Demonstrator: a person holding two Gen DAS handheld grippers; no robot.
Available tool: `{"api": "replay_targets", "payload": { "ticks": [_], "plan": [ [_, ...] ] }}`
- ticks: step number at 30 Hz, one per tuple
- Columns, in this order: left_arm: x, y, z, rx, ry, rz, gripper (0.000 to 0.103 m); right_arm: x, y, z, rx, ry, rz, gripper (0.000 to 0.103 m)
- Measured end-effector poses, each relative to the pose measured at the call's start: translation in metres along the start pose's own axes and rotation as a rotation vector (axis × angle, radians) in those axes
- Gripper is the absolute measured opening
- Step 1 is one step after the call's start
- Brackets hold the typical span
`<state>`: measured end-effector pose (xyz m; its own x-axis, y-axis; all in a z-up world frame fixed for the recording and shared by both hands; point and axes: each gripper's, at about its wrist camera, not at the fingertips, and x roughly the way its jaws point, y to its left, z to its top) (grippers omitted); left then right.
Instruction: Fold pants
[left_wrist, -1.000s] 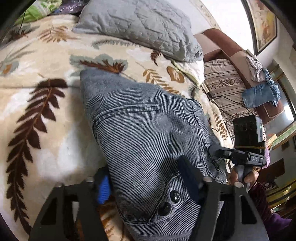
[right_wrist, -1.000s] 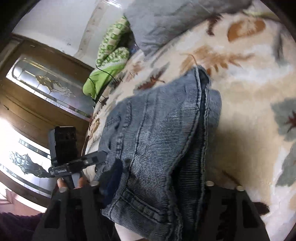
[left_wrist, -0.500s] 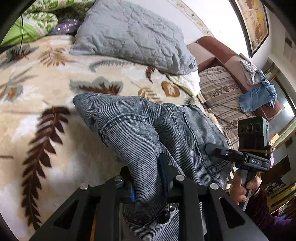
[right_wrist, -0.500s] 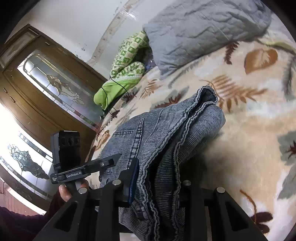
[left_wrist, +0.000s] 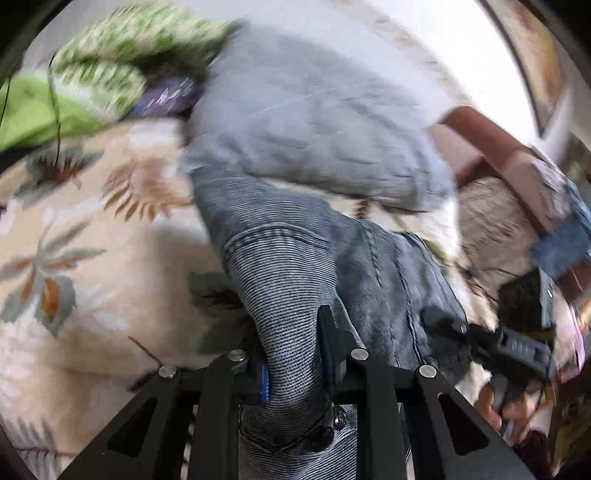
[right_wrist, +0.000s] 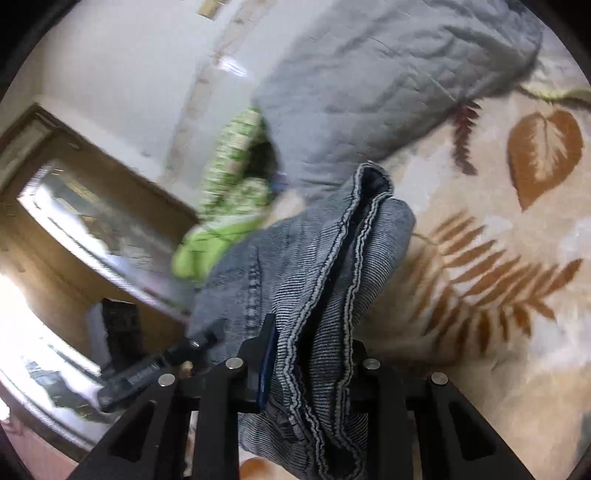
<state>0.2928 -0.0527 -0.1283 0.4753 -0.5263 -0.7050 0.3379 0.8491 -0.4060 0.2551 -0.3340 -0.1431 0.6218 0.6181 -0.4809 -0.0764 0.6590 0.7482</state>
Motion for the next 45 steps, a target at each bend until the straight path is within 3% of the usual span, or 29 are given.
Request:
{"api": "replay_targets", "payload": {
  "ticks": [2, 3, 5, 8, 10, 13, 16, 19, 21, 22, 26, 30, 33, 39, 42, 45],
  "plan": [
    [0.030, 0.018, -0.005, -0.020, 0.049, 0.103, 0.030, 0.027, -0.027, -0.003, 0.101, 0.085, -0.091, 0.032],
    [0.035, 0.022, -0.007, -0.019, 0.061, 0.117, 0.038, 0.032, -0.033, -0.004, 0.119, 0.104, -0.129, 0.034],
    [0.031, 0.023, -0.007, -0.013, 0.052, 0.108, 0.039, 0.033, -0.035, -0.001, 0.104, 0.108, -0.140, 0.043],
    [0.006, 0.016, -0.007, 0.024, -0.017, 0.152, 0.043, 0.016, -0.012, 0.005, -0.012, 0.067, -0.235, 0.047],
    [-0.009, 0.010, -0.008, 0.027, -0.051, 0.164, 0.053, 0.000, 0.006, 0.005, -0.103, 0.008, -0.289, 0.048],
    [-0.031, 0.001, -0.015, 0.048, -0.093, 0.172, 0.056, -0.022, 0.035, -0.002, -0.221, -0.083, -0.264, 0.048],
    [-0.038, -0.019, -0.024, 0.135, -0.103, 0.243, 0.065, -0.025, 0.066, -0.019, -0.352, -0.106, -0.253, 0.048],
    [-0.024, -0.037, -0.041, 0.231, -0.069, 0.354, 0.069, -0.006, 0.078, -0.041, -0.419, -0.020, -0.270, 0.048],
    [-0.004, -0.033, -0.058, 0.245, 0.037, 0.406, 0.073, 0.012, 0.067, -0.053, -0.407, 0.078, -0.349, 0.048],
    [0.002, -0.028, -0.066, 0.230, 0.064, 0.409, 0.074, 0.024, 0.053, -0.061, -0.377, 0.136, -0.389, 0.048],
    [-0.017, -0.020, -0.065, 0.147, 0.019, 0.371, 0.075, 0.005, 0.048, -0.061, -0.307, 0.121, -0.363, 0.047],
    [-0.060, -0.020, -0.080, 0.076, -0.097, 0.311, 0.075, -0.039, 0.051, -0.072, -0.260, 0.020, -0.330, 0.048],
    [-0.090, -0.030, -0.094, 0.068, -0.177, 0.310, 0.082, -0.074, 0.075, -0.088, -0.334, -0.088, -0.333, 0.048],
    [-0.154, -0.057, -0.117, 0.092, -0.320, 0.469, 0.089, -0.128, 0.124, -0.122, -0.423, -0.306, -0.378, 0.065],
    [-0.182, -0.072, -0.128, 0.139, -0.392, 0.532, 0.102, -0.141, 0.145, -0.134, -0.464, -0.367, -0.382, 0.068],
    [-0.207, -0.085, -0.131, 0.177, -0.453, 0.559, 0.102, -0.149, 0.164, -0.147, -0.496, -0.383, -0.385, 0.069]
  ]
}}
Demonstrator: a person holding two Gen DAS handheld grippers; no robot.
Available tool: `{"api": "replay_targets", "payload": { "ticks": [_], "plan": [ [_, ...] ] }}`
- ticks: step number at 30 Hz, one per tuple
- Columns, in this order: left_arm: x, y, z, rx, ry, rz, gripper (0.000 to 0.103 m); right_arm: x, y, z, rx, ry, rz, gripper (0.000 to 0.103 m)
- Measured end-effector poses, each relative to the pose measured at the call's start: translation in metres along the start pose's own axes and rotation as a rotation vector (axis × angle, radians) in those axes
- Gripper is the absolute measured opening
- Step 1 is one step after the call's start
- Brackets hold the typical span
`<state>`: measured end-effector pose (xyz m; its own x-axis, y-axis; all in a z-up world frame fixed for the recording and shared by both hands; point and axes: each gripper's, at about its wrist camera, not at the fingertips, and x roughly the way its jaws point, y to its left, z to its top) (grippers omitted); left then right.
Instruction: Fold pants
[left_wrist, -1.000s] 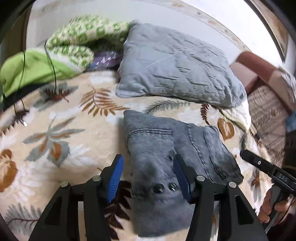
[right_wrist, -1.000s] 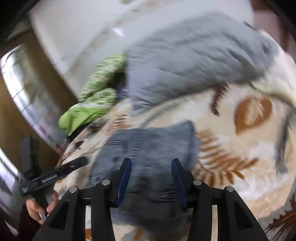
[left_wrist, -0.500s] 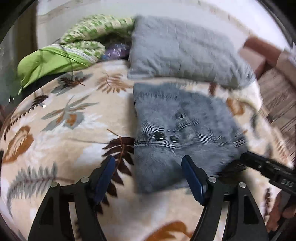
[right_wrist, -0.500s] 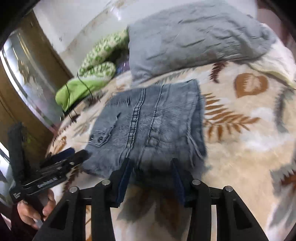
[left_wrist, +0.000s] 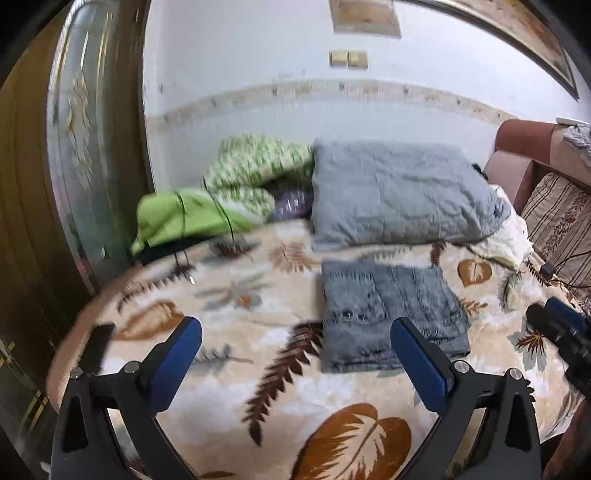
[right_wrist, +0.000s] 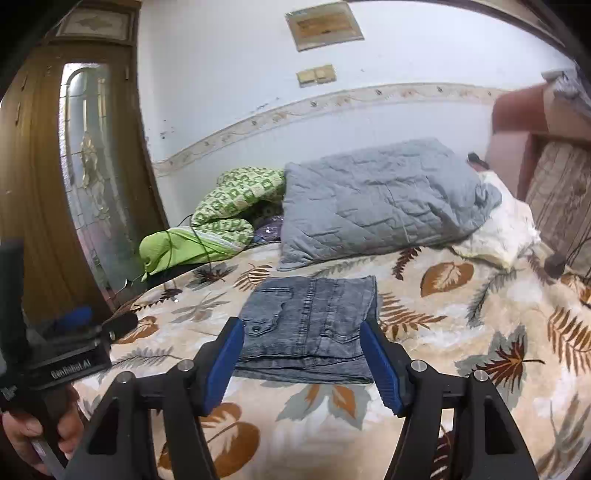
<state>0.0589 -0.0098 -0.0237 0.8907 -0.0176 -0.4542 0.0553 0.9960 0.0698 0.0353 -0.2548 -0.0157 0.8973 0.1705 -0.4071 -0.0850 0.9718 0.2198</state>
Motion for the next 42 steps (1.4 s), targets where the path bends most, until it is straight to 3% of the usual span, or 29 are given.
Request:
{"api": "replay_targets", "payload": {
  "ticks": [5, 8, 18, 42],
  "plan": [
    [-0.026, 0.004, 0.017, 0.008, -0.030, 0.045, 0.103, -0.024, 0.030, 0.007, -0.061, 0.013, -0.012, 0.069],
    [-0.036, 0.009, 0.023, -0.018, -0.023, 0.032, 0.103, -0.038, 0.040, 0.012, -0.081, 0.004, -0.025, 0.073],
    [-0.051, 0.012, 0.032, -0.025, -0.030, 0.065, 0.103, -0.066, 0.047, 0.027, -0.085, -0.040, -0.036, 0.077],
    [-0.064, 0.020, 0.038, -0.006, -0.039, 0.117, 0.103, -0.059, 0.048, 0.022, -0.075, 0.013, -0.036, 0.077]
  ]
}}
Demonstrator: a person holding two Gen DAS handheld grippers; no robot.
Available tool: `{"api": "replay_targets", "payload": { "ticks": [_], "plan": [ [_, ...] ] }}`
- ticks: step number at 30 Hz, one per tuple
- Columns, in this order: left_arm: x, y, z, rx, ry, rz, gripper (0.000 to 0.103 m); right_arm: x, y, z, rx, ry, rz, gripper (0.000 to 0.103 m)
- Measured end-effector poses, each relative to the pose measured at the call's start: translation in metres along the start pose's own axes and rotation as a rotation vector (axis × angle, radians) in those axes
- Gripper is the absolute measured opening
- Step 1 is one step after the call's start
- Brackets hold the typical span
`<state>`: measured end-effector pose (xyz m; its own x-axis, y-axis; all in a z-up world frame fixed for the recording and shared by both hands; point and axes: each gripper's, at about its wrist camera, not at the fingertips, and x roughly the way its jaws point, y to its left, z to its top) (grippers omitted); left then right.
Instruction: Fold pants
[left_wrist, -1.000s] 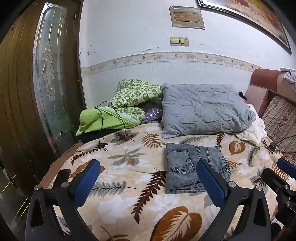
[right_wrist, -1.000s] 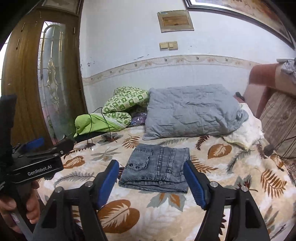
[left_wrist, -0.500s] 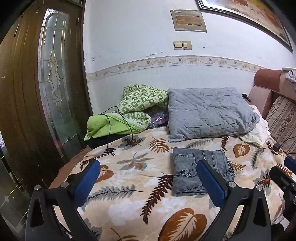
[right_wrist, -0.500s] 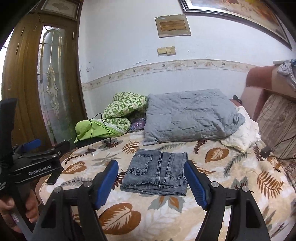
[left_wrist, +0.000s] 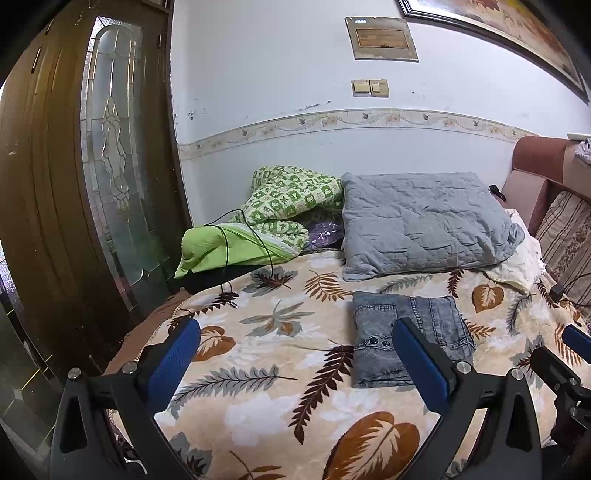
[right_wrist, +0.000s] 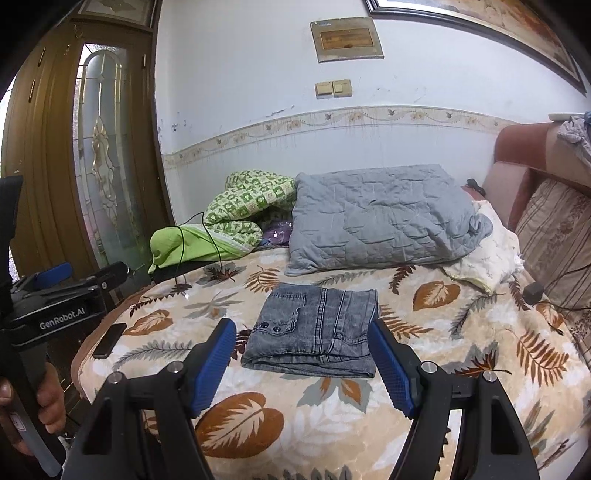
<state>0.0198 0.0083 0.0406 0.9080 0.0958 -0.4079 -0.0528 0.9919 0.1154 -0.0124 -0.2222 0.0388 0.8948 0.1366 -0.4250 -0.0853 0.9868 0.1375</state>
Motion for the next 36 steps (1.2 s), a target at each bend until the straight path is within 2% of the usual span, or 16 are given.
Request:
{"api": "replay_targets", "payload": {
  "ticks": [12, 36],
  "plan": [
    [0.018, 0.002, -0.010, 0.007, 0.057, 0.001, 0.103, 0.014, 0.000, -0.008, 0.006, 0.052, -0.001, 0.077],
    [0.033, 0.005, -0.015, 0.003, 0.084, 0.013, 0.103, 0.026, -0.001, -0.014, 0.009, 0.076, 0.004, 0.077]
  ]
}}
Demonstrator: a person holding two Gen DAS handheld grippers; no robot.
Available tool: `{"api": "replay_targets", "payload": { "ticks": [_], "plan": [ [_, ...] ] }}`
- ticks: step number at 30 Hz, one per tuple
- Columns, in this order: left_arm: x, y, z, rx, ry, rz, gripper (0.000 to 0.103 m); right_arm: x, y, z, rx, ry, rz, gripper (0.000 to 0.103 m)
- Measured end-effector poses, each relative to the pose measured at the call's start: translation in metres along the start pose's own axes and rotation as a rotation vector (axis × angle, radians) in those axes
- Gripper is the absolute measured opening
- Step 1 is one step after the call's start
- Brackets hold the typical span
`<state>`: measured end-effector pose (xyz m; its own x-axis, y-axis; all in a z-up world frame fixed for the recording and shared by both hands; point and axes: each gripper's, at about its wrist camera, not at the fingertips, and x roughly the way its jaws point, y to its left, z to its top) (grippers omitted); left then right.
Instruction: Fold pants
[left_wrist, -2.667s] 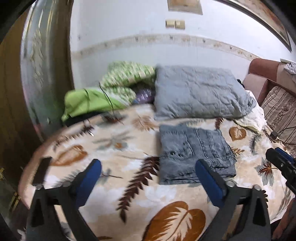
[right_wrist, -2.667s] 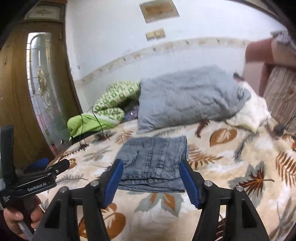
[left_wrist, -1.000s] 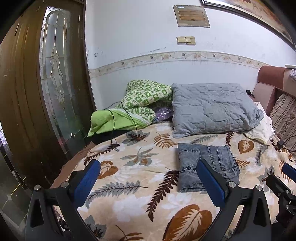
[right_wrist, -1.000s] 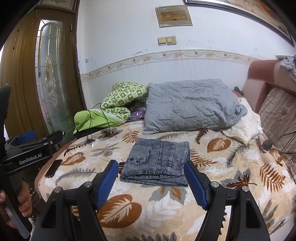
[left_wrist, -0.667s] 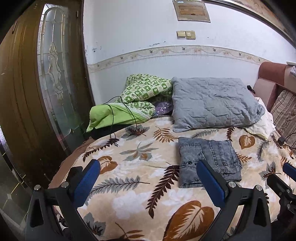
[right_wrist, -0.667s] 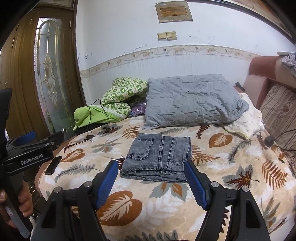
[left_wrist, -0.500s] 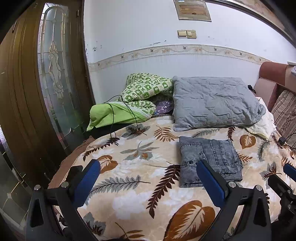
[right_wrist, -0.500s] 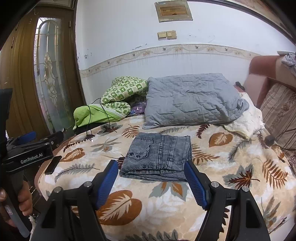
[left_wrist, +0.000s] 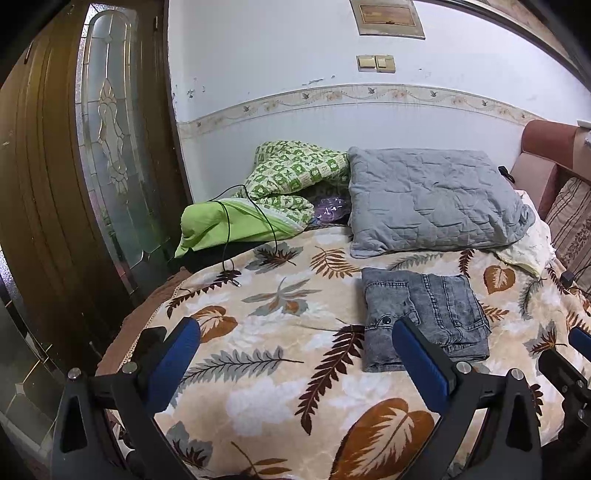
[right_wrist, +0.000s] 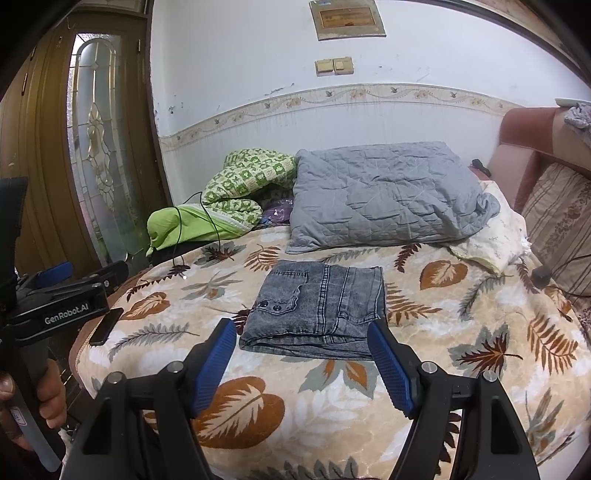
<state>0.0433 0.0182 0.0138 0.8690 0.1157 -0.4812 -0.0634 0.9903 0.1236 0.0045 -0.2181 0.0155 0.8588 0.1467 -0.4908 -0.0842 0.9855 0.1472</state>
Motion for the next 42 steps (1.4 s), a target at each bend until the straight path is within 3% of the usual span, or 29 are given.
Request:
{"api": "replay_targets", "payload": {
  "ticks": [22, 42],
  "plan": [
    [0.001, 0.002, 0.000, 0.007, 0.001, -0.032, 0.103, 0.001, 0.007, 0.006, -0.012, -0.003, -0.006, 0.077],
    [-0.006, 0.027, -0.001, -0.012, -0.022, -0.048, 0.103, -0.014, 0.033, 0.023, -0.057, -0.041, -0.028, 0.077]
  ]
}}
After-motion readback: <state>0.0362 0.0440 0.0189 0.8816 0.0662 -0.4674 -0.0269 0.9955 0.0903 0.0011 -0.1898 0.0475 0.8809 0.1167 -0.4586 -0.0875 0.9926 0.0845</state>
